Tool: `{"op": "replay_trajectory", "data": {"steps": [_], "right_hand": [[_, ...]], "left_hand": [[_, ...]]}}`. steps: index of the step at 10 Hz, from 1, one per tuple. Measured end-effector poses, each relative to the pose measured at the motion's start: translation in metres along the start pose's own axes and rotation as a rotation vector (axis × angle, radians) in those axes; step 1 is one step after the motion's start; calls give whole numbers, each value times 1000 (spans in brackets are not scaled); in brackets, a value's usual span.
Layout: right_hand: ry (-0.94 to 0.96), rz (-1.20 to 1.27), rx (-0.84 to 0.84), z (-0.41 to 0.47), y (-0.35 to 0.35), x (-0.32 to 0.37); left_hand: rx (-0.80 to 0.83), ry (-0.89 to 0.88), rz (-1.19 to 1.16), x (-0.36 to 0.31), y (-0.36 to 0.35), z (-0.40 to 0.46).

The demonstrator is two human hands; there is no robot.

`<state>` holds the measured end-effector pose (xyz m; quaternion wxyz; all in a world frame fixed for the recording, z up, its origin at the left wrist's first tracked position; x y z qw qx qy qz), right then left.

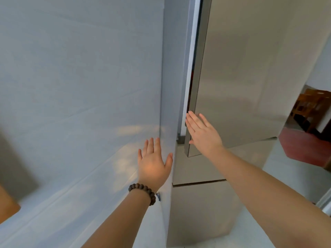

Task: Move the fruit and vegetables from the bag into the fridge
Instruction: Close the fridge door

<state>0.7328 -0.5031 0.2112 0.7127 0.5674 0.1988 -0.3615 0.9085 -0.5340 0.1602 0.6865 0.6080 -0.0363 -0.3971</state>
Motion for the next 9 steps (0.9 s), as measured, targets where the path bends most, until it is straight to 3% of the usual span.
{"op": "replay_trajectory", "data": {"steps": [3, 6, 7, 9], "right_hand": [[0, 63, 7, 75, -22, 12], [-19, 84, -23, 92, -35, 19], [-25, 223, -26, 88, -32, 25], [-190, 742, -95, 32, -25, 44]], "left_hand": [[-7, 46, 87, 35, 2, 37], [9, 59, 125, 36, -13, 51], [27, 49, 121, 33, -15, 47], [33, 0, 139, 26, -16, 29]]}}
Point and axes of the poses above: each hand's wrist, its own z-axis towards the middle knuckle, its own y-axis out of the back of the hand, x = y × z, the point moved 5 cm from there along z, towards the middle knuckle, and after that the axes turned 6 degrees about x, right-handed, at the moved point
